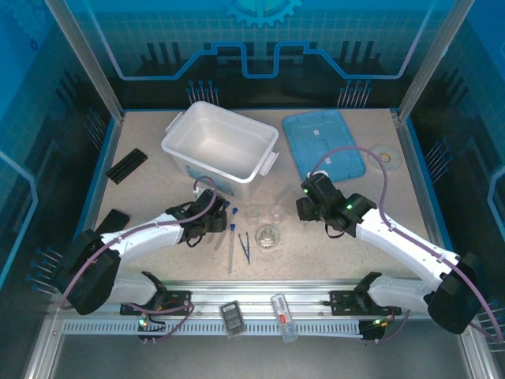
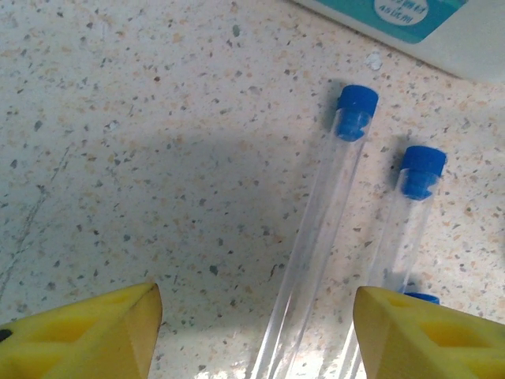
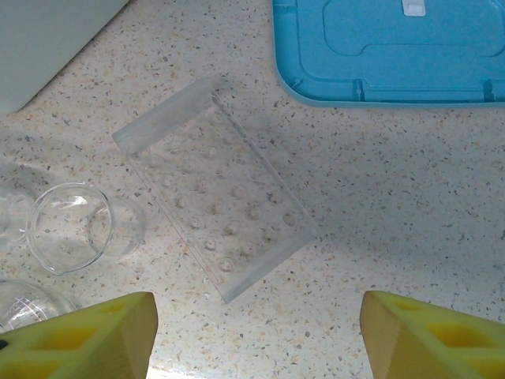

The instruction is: Organize the chemistry lab equipment

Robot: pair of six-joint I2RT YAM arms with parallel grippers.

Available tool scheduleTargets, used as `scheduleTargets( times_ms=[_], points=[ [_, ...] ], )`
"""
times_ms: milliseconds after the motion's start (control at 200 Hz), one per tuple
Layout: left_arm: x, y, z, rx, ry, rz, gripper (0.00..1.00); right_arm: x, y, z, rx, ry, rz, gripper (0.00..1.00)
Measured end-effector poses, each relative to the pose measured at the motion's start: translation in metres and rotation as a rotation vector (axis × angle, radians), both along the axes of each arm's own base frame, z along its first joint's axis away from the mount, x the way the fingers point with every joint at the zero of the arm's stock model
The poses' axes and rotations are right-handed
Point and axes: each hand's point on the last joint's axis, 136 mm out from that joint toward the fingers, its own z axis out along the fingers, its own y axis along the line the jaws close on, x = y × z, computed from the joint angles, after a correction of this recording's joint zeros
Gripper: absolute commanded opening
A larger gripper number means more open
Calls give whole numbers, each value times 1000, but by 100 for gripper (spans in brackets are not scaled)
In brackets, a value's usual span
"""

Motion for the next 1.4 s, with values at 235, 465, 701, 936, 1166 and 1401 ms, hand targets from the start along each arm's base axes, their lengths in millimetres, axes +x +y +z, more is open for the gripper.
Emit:
scheduleTargets(
  times_ms=[235, 465, 701, 936, 1166, 1401],
  points=[
    [5, -6, -5, -1, 25, -11, 64, 2, 1, 0, 10, -4, -8, 67],
    [9, -3, -11, 22, 46, -12, 64, 3, 3, 0, 16, -7, -13, 64],
    [9, 1, -22, 33, 81, 0, 62, 3, 3, -2, 12, -1, -14, 61],
    [10, -1, -25, 31, 92, -9, 57, 5, 4, -2, 11, 2, -16, 60],
    [11, 2, -31, 49, 111, -12, 52, 6, 5, -3, 9, 5, -16, 57],
    [10, 4, -33, 46, 122, -9, 41, 9, 7, 2, 16, -4, -16, 54]
  ],
)
